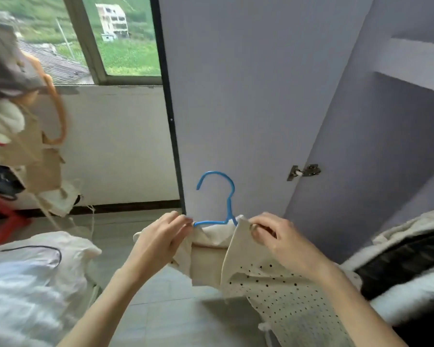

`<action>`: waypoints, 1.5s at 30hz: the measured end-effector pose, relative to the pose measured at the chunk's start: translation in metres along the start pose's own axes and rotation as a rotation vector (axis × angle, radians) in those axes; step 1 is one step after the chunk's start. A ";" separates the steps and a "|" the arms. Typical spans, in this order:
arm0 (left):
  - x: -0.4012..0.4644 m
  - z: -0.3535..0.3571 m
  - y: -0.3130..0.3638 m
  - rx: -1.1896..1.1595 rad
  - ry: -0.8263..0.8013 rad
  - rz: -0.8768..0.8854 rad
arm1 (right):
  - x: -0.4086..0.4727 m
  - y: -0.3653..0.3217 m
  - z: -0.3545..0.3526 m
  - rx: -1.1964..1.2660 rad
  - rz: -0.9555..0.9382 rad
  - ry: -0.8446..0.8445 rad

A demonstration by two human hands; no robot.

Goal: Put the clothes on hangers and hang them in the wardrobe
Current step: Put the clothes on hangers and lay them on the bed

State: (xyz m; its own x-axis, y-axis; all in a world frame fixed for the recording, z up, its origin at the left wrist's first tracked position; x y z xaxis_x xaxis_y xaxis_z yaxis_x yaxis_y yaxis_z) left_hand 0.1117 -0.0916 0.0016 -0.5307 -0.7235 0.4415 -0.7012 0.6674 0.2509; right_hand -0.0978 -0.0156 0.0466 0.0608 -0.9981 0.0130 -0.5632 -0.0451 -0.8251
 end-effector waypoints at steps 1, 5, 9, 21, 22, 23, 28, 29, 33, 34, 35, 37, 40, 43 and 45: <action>-0.012 -0.016 -0.011 0.028 0.039 -0.035 | 0.007 -0.015 0.009 -0.034 -0.076 0.031; -0.054 -0.095 -0.049 0.173 0.222 -0.174 | 0.037 -0.079 0.054 -0.141 -0.374 0.100; -0.116 -0.158 -0.082 0.329 0.336 -0.321 | 0.060 -0.136 0.118 -0.113 -0.579 0.064; -0.336 -0.280 -0.104 0.696 0.614 -0.855 | 0.060 -0.279 0.345 0.151 -0.976 -0.505; -0.347 -0.288 -0.100 0.730 0.632 -0.885 | 0.059 -0.291 0.359 0.171 -1.005 -0.550; -0.358 -0.296 -0.095 0.764 0.646 -0.911 | 0.057 -0.302 0.372 0.190 -1.031 -0.596; -0.395 -0.332 -0.058 0.911 0.711 -1.066 | 0.036 -0.357 0.430 0.310 -1.103 -0.864; -0.401 -0.337 -0.049 0.939 0.710 -1.103 | 0.027 -0.366 0.439 0.328 -1.111 -0.917; -0.431 -0.357 -0.009 1.073 0.718 -1.239 | -0.016 -0.398 0.466 0.413 -1.147 -1.123; -0.438 -0.362 0.002 1.112 0.728 -1.267 | -0.029 -0.406 0.471 0.430 -1.153 -1.174; -0.444 -0.368 0.013 1.146 0.741 -1.297 | -0.041 -0.414 0.476 0.450 -1.163 -1.212; -0.455 -0.379 0.033 1.202 0.764 -1.357 | -0.064 -0.429 0.485 0.487 -1.180 -1.269; -0.470 -0.394 0.052 1.261 0.773 -1.401 | -0.094 -0.448 0.498 0.522 -1.180 -1.338; -0.496 -0.404 0.062 1.299 0.774 -1.434 | -0.121 -0.462 0.515 0.544 -1.172 -1.391; -0.518 -0.410 0.068 1.307 0.791 -1.462 | -0.141 -0.469 0.528 0.546 -1.179 -1.412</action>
State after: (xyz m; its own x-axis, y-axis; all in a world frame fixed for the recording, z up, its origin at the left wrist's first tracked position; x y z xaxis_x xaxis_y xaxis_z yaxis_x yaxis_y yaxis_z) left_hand 0.5340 0.4009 0.1427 0.5972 -0.0354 0.8013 -0.3515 -0.9095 0.2218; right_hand 0.5930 0.1692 0.1339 0.8462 0.2901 0.4470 0.5213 -0.2765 -0.8074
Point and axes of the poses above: each hand's wrist, its own x-axis towards the middle knuckle, its own z-axis out of the palm, y = z × x, the point moved 6 cm from there along x, towards the middle knuckle, and after that the axes turned 7 degrees about x, right-handed, at the moved point
